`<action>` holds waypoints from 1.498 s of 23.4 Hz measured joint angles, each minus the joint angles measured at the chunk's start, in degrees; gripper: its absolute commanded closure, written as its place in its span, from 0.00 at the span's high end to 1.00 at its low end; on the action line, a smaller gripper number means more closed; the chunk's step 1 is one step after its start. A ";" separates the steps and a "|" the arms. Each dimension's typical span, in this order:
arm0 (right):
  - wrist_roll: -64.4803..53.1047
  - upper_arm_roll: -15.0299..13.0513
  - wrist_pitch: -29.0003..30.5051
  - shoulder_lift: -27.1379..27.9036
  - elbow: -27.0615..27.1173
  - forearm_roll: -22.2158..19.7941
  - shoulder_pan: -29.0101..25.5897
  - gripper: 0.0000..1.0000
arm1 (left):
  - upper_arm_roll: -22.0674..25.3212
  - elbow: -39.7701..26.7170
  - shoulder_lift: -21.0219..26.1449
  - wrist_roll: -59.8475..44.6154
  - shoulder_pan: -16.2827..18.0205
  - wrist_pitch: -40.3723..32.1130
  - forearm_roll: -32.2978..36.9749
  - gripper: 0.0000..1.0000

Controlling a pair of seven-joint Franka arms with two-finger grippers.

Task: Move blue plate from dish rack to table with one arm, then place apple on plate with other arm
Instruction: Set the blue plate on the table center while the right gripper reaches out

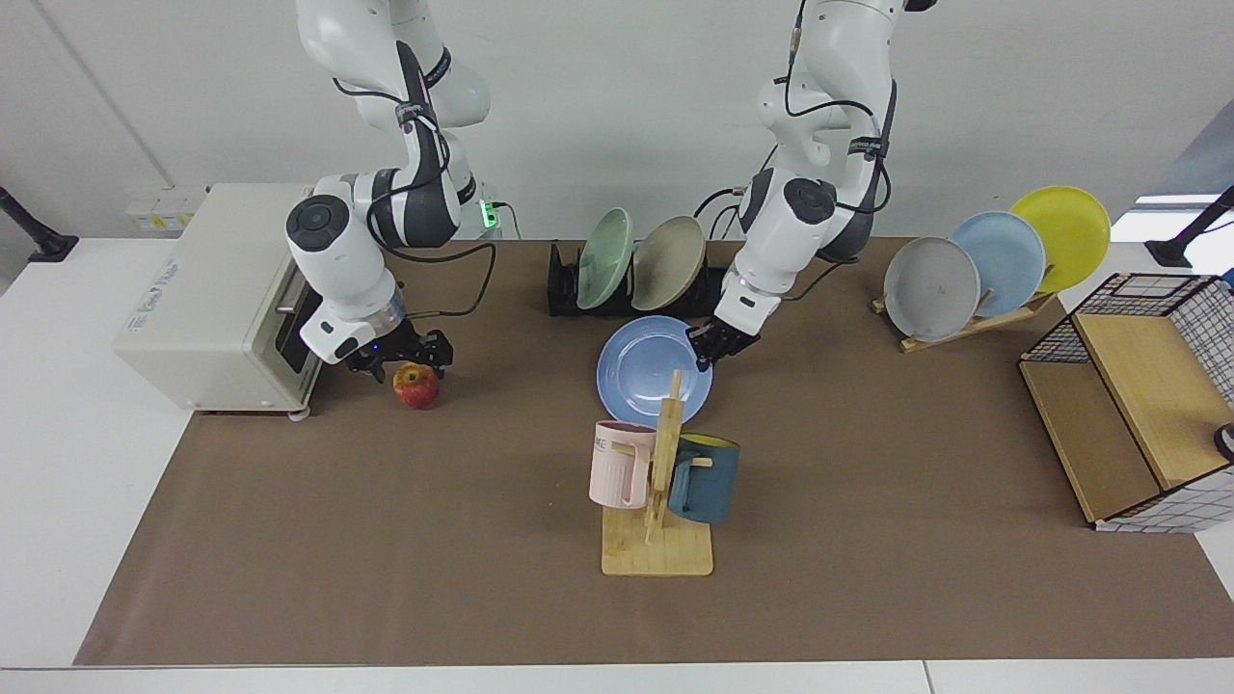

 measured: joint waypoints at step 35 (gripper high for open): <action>-0.68 -0.39 3.33 4.15 -3.18 -1.65 -0.09 0.17 | 12.42 13.51 -11.83 10.77 0.79 -40.38 16.29 1.00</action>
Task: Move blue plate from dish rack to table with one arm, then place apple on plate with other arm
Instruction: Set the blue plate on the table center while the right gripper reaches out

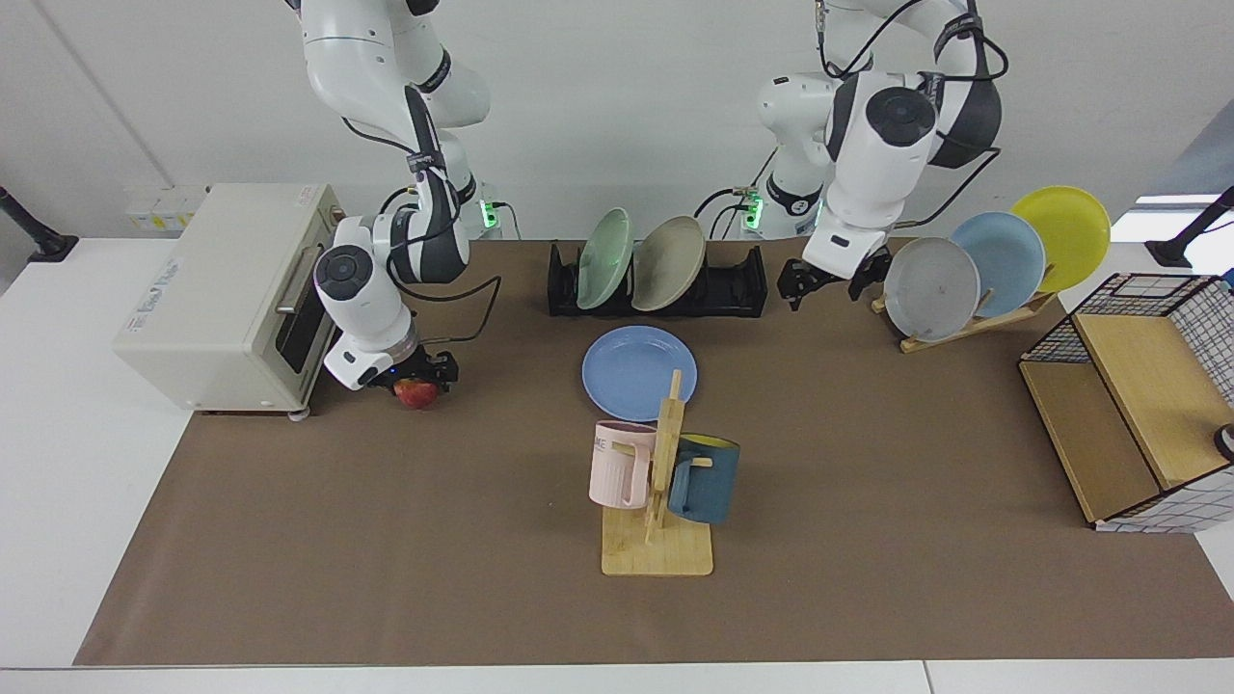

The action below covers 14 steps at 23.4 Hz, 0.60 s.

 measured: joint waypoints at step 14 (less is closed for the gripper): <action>3.13 0.29 -7.38 -4.20 5.56 -1.19 4.97 0.03 | 13.59 4.48 -2.84 19.24 0.34 -6.08 0.01 1.00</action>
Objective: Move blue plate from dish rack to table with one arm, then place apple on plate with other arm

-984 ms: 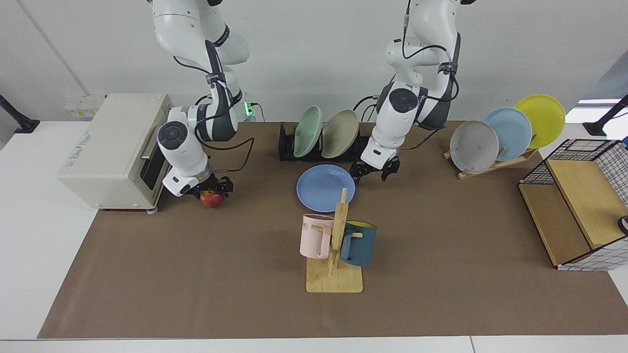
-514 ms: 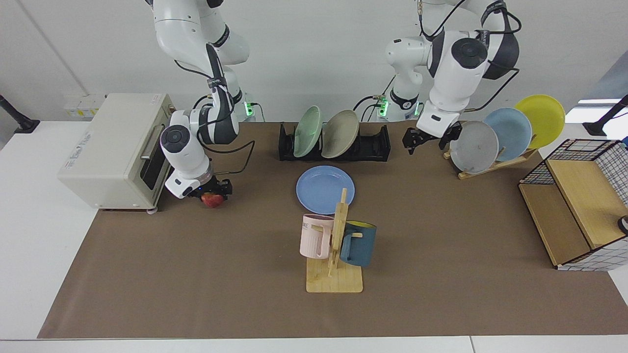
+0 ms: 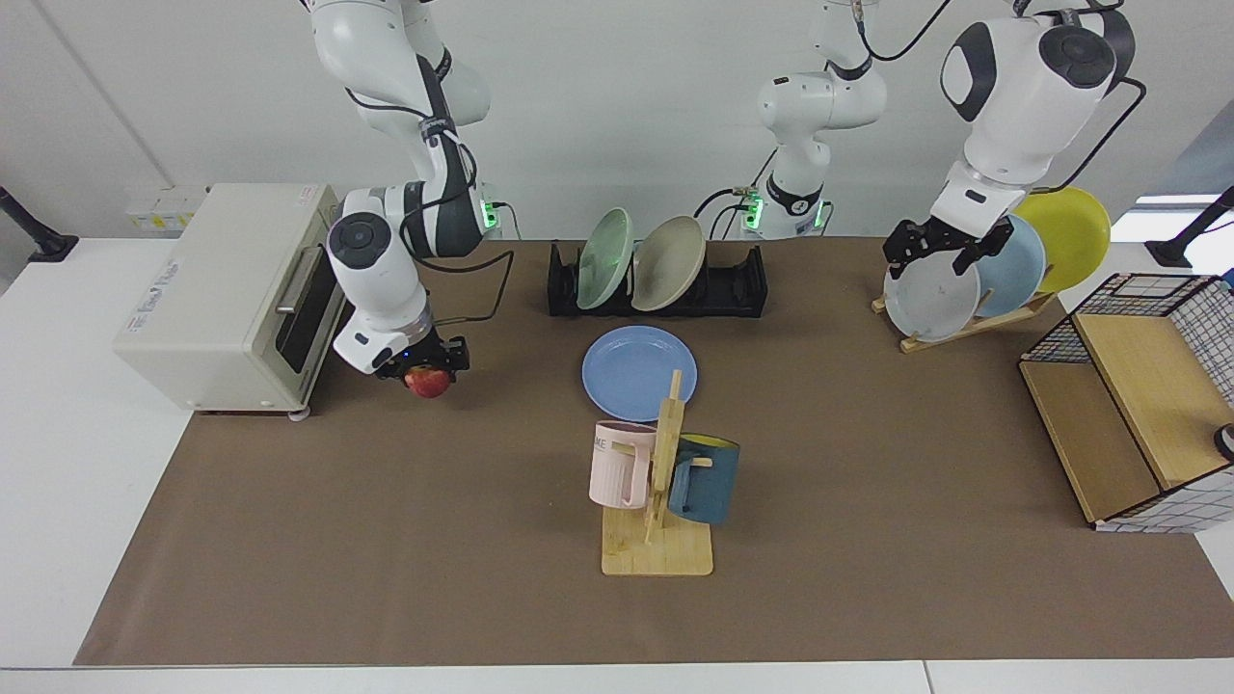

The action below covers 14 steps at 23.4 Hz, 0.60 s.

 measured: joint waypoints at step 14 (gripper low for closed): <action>24.47 0.37 -2.99 -1.14 5.21 0.85 16.12 0.00 | -0.15 0.68 -1.38 0.25 -0.02 -2.87 0.00 1.00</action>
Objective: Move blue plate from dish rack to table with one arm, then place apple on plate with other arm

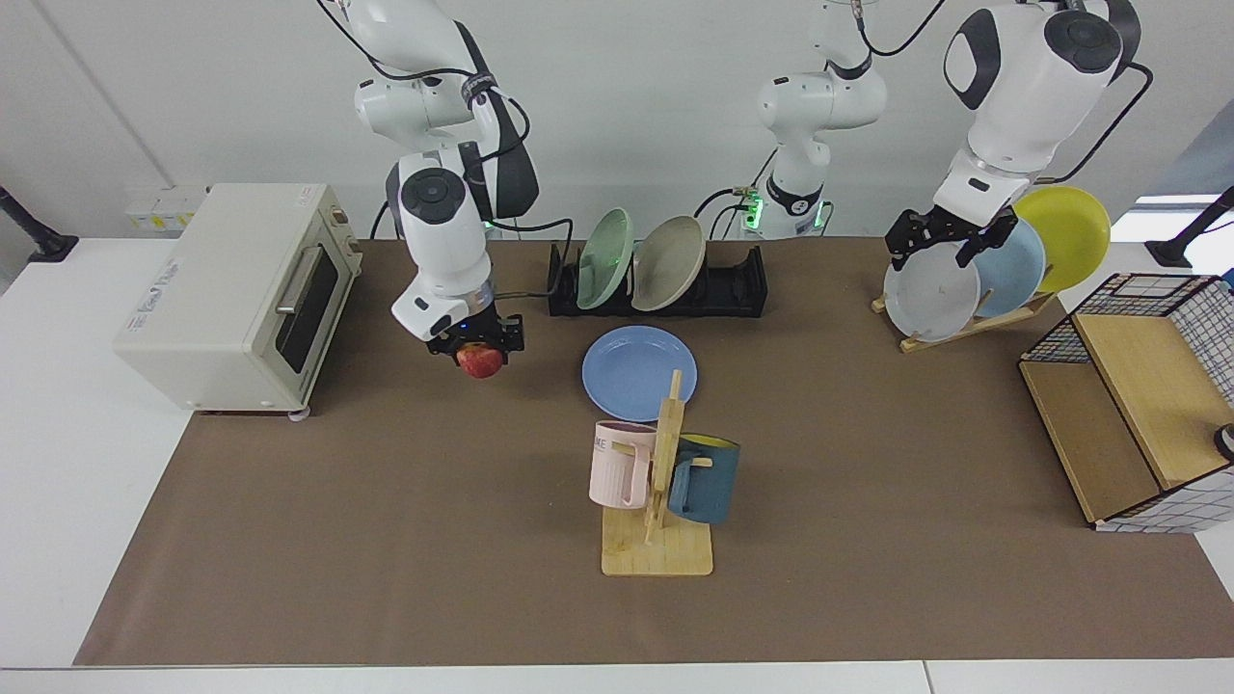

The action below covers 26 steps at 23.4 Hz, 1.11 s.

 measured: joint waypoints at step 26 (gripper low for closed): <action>18.34 -0.18 12.23 17.13 6.77 2.57 13.58 1.00 | -0.04 0.01 -0.05 0.00 0.00 -0.35 0.00 1.00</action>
